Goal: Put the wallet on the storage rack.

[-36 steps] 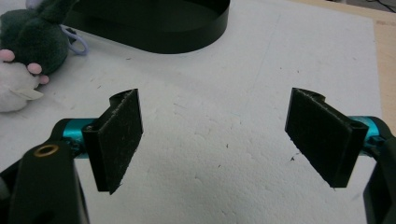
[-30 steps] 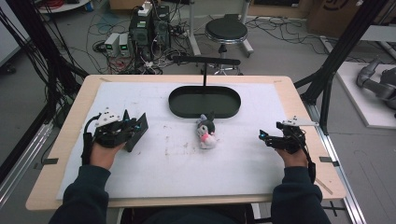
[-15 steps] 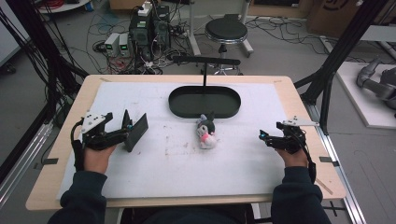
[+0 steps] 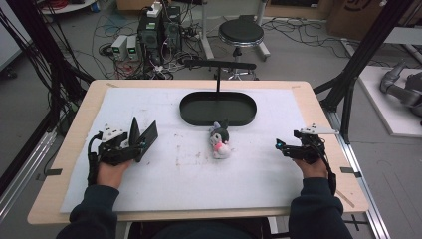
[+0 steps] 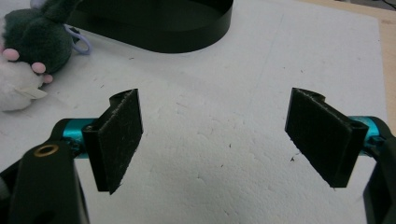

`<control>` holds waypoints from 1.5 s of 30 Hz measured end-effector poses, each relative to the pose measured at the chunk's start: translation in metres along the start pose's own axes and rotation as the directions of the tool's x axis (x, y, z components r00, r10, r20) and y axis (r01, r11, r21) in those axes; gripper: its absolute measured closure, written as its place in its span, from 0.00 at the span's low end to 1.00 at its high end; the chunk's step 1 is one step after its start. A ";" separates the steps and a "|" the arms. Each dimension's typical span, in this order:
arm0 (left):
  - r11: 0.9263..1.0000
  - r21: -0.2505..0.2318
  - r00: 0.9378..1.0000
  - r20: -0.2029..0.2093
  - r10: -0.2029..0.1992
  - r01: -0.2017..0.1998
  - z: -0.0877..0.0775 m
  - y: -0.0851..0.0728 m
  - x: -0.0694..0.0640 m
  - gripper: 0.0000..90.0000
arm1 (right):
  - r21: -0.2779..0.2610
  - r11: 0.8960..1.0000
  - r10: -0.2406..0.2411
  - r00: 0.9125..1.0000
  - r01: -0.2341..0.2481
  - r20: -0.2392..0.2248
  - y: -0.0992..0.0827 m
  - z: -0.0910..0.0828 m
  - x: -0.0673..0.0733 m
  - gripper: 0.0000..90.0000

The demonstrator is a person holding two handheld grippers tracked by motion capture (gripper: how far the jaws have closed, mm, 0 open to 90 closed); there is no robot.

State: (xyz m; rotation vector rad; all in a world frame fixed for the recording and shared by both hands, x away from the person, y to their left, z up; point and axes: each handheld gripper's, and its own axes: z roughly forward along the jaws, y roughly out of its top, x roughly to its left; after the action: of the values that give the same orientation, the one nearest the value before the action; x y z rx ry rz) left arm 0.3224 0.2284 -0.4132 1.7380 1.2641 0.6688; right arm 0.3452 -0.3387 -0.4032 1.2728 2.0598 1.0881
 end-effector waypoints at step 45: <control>0.965 -0.230 0.959 0.223 0.175 -0.123 0.089 0.108 -0.040 0.84 | -0.041 0.998 0.042 0.999 -0.043 -0.024 0.003 -0.004 -0.005 0.22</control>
State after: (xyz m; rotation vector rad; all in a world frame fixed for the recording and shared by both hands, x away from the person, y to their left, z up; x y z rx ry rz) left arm 0.4322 0.1491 -0.3596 1.6880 0.8662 0.6330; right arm 0.3463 -0.3439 -0.3988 1.2949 2.0247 1.1639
